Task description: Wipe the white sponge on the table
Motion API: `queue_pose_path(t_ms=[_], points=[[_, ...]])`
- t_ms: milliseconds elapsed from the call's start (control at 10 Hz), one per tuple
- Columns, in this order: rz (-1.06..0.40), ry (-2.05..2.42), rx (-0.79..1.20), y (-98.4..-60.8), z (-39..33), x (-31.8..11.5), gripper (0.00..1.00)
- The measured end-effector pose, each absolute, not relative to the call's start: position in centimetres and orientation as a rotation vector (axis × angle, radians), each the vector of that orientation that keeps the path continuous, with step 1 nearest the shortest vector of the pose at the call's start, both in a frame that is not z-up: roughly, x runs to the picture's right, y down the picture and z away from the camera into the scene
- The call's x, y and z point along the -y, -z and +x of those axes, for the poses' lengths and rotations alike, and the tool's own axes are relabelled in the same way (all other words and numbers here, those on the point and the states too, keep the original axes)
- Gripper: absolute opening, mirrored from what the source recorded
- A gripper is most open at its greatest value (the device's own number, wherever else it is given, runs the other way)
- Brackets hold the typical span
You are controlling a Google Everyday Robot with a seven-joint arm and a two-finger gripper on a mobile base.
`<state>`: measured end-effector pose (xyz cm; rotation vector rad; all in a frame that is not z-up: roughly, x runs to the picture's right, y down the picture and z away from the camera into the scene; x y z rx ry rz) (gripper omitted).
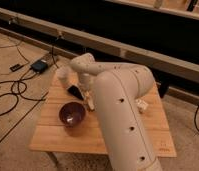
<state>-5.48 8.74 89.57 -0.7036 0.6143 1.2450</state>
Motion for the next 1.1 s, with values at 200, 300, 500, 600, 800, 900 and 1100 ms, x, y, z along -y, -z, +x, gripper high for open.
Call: queue_pose_path(t_ms=[200, 300, 500, 600, 800, 900, 1100], points=[[-0.719, -1.264, -0.686, -88.5, -2.9, -11.4, 0.09], [-0.722, -1.291, -0.728, -88.2, -1.0, -12.8, 0.09], [-0.701, -1.36, -0.791, -88.5, 2.6, -13.6, 0.09], [-0.682, -1.394, -0.807, -88.8, 4.0, -13.3, 0.09], [-0.619, -1.477, -0.831, -89.6, 7.8, -11.4, 0.09], [-0.597, -1.502, -0.834, -90.0, 8.9, -10.6, 0.09], [-0.56, -1.538, -0.827, -91.6, 10.4, -9.1, 0.09]])
